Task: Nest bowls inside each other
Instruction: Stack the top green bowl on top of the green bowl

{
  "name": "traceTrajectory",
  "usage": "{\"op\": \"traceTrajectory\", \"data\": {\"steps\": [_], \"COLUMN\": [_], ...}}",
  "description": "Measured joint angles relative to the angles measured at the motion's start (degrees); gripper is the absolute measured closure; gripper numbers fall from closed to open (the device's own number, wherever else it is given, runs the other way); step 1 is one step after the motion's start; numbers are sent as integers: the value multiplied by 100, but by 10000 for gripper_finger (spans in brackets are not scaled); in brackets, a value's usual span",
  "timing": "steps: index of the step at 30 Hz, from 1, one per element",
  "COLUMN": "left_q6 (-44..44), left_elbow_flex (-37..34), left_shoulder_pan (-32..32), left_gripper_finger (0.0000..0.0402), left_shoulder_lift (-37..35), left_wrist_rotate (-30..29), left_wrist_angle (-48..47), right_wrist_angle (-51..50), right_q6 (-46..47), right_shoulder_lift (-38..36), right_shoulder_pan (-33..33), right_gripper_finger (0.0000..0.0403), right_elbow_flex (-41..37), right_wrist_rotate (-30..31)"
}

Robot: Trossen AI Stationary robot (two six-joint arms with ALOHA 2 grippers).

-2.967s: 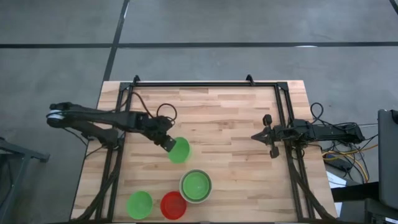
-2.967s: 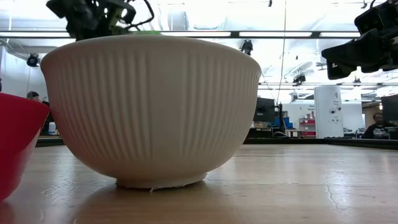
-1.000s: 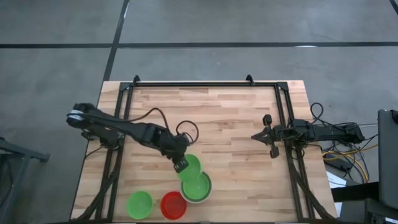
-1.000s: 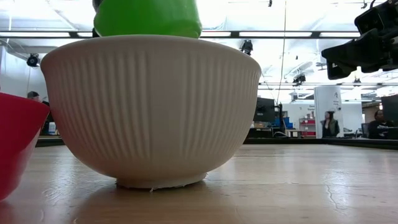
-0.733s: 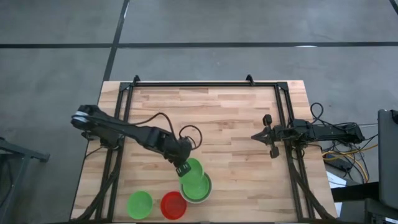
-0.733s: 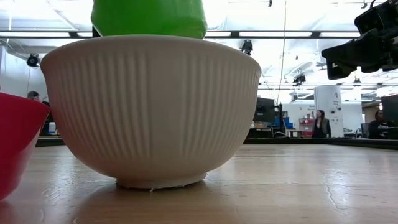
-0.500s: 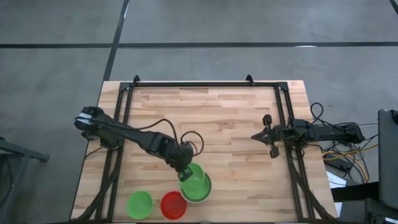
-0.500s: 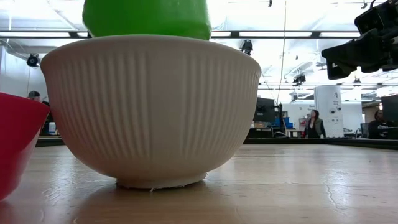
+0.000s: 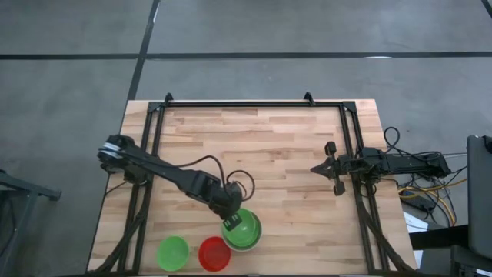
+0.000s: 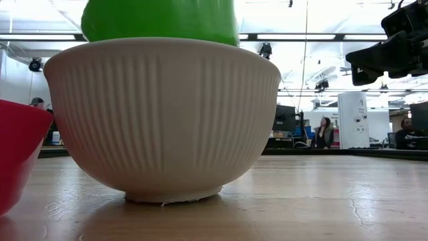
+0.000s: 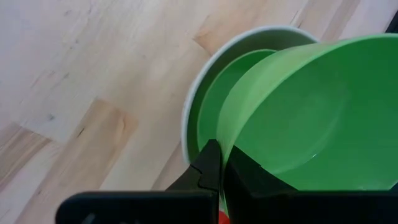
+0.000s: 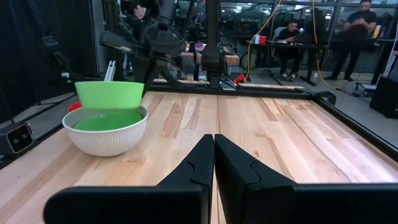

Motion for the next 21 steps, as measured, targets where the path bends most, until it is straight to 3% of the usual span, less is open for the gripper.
{"op": "traceTrajectory", "data": {"steps": [15, 21], "left_q6": [-276, -316], "left_elbow_flex": [-2, -4], "left_shoulder_pan": [2, 2], "left_gripper_finger": [395, 369], "left_shoulder_lift": [314, 332], "left_wrist_rotate": [188, 188], "left_wrist_angle": [218, 336], "right_wrist_angle": [0, 0], "right_q6": [-1, 0], "right_shoulder_lift": [-2, -4], "right_shoulder_pan": [-2, 0], "right_gripper_finger": [394, 394], "right_elbow_flex": [0, 0], "right_wrist_rotate": [1, 1]}}
